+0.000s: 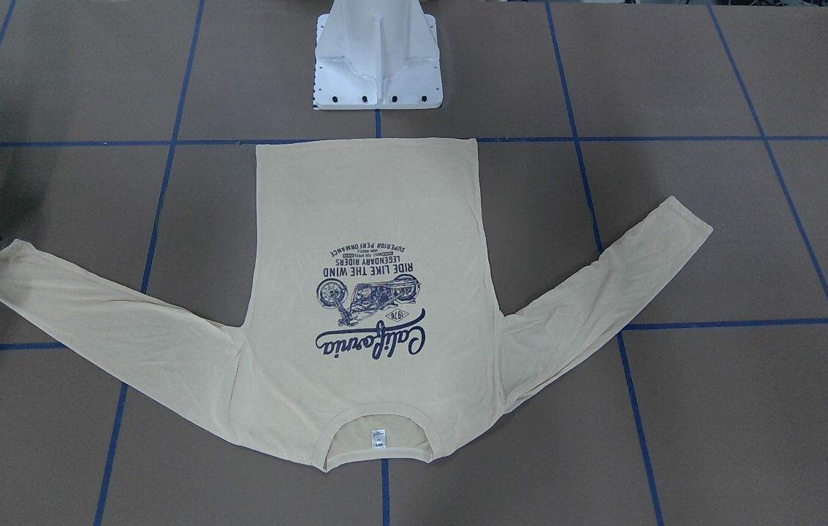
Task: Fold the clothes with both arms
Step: 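Grasp the beige shirt's sleeve cuff with the right gripper, then carry the held sleeve across the shirt body toward the left arm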
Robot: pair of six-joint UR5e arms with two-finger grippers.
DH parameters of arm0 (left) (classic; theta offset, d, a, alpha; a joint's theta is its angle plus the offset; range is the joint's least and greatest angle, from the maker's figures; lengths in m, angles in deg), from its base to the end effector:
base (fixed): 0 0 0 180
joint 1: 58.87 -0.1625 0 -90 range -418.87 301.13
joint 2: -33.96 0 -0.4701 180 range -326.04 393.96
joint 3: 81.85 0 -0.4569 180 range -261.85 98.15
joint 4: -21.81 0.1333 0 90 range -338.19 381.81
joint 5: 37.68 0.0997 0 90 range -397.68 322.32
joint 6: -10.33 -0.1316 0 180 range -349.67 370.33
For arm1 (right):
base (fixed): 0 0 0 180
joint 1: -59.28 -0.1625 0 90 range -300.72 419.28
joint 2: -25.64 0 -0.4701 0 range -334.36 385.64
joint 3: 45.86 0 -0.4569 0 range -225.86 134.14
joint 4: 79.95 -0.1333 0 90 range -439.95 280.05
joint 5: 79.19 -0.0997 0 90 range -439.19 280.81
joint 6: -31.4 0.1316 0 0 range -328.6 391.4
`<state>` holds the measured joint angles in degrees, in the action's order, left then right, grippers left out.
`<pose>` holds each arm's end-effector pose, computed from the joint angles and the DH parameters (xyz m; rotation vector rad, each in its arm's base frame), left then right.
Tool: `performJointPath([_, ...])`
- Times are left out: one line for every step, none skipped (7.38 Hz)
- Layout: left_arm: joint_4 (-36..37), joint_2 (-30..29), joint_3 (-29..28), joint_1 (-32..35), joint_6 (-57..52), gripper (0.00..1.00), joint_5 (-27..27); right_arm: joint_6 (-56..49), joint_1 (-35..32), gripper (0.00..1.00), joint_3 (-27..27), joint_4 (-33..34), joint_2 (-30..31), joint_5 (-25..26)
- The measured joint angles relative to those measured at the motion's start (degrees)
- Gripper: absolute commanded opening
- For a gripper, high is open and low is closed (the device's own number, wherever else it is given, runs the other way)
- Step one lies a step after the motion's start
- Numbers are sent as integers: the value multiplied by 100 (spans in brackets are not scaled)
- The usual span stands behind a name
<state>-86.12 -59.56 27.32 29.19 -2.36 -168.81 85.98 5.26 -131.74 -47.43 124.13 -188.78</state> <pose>-0.0267 -0.5919 0.4658 0.7451 0.6255 0.4893 -0.2419 -0.4850 0.7447 0.3154 -0.7794 0.1715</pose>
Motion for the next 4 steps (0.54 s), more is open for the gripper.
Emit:
performJointPath([0,0,0,0,-1,100,0,2,-8,0,-129,19,23,-13])
performJointPath([1,0,-1,1,-1,100,0,50,-17,0,-447,174,31,-54])
performJointPath([1,0,-1,4,-2,100,0,185,-27,0,-943,647,-35,-94])
performJointPath([1,2,-1,7,0,100,0,376,-33,0,-1548,1503,-289,-101])
